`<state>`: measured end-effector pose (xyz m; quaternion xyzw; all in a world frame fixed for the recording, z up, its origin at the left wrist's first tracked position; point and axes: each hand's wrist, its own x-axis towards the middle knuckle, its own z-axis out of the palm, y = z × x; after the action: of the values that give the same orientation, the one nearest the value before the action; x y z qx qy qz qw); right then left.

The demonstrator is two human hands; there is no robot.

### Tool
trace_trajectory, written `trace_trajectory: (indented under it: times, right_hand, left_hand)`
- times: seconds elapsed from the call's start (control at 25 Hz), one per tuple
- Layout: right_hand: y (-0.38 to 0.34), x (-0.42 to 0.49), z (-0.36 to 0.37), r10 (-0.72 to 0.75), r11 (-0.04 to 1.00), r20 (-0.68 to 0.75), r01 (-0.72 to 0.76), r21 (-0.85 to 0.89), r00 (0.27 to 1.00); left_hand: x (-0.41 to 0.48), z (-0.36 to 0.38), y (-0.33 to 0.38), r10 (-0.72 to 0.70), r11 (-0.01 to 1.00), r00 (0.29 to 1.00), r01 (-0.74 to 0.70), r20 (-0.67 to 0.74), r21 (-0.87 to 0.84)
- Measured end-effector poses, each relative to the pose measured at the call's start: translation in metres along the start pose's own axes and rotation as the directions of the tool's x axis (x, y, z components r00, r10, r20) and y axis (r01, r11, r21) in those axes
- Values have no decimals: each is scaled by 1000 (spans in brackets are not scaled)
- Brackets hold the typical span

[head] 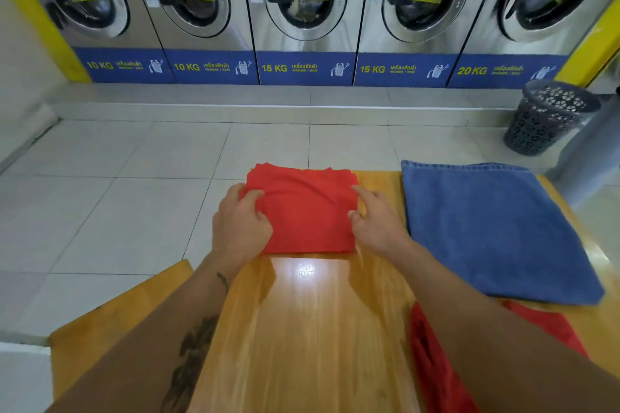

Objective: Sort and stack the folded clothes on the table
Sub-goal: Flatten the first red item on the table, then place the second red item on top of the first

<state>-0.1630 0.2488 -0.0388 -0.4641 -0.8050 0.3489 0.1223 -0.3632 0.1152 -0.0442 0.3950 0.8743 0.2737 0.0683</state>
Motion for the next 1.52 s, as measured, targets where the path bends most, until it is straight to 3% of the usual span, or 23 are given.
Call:
trace_trajectory:
  times: [0.12,0.36,0.64,0.8,0.96,1.04,1.2,1.32,1.52]
  right_hand:
    - [2,-58,-18,10,1000,-20,-10,15,1000]
    - [29,-171,-69,172,981,-55,-177,-85,983]
    - [114,-247,-123,396,899,-99,-407,-160,913]
    - [143,-254,-136,464,861,-79,-470,-197,882]
    - [165,-242,-133,489,860,-29,-488,-152,872]
    - [170,-237,-132,504,858,-25,-504,-95,863]
    - [168,-227,-139,473,878,27,-474,66,881]
    - [162,-226,-148,398,915,53,-400,42,916]
    - [126,-216,-152,189,981,-3,-189,40,982]
  left_hand:
    - [-62,-17,22,-15,976,998,27,53,-214]
    - [-172,-14,91,60,926,958,51,279,-374]
    - [-241,20,149,162,967,877,-50,452,-249]
    - [-252,54,162,84,995,824,-37,560,-94]
    - [-257,76,172,-1,994,870,-54,493,98]
    - [-257,83,177,-7,994,887,-46,462,104]
    - [-254,90,186,34,998,903,-8,429,-64]
    - [-248,86,196,42,972,919,53,393,-228]
    - [-232,62,201,102,909,957,21,271,-416]
